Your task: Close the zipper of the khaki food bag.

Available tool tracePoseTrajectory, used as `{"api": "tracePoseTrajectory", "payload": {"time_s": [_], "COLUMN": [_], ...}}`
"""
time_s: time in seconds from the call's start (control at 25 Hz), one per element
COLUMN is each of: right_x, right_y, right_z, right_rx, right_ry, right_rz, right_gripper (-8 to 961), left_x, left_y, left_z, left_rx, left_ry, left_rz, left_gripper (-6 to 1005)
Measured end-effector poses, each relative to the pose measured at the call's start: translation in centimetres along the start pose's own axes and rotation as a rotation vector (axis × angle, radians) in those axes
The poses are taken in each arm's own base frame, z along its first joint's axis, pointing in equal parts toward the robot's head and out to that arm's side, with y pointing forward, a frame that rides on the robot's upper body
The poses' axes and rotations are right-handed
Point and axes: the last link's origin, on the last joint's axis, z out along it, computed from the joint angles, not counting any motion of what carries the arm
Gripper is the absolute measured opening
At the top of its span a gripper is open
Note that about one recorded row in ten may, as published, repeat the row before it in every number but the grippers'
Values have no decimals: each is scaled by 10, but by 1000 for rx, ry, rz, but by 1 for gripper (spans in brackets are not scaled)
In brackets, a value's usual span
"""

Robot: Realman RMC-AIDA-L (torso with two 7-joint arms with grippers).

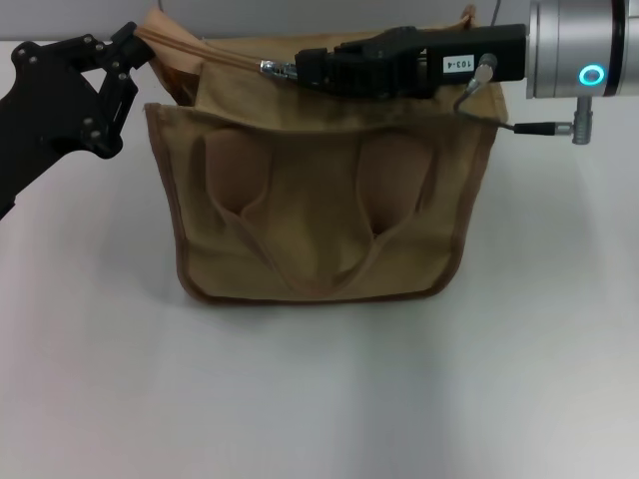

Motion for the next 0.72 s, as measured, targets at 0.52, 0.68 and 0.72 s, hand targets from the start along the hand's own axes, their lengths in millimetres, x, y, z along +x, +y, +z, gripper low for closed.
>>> {"api": "tracePoseTrajectory", "payload": {"time_s": [0.52, 0.68, 0.72], "right_x": [-9, -11, -11], "right_y": [-3, -4, -4], "right_z": [-8, -12, -12], "right_rx": [-1, -1, -1], "right_ry": [47, 48, 48], "right_rz": [36, 43, 45], "right_gripper": [5, 5, 5], "left_x": [0, 0, 0], "left_y": [-1, -1, -1], "left_z": [-2, -2, -2], "left_rx": [11, 14, 15], "left_ry": [3, 2, 2], "left_rz": [3, 3, 3], "left_gripper": [24, 24, 24]}}
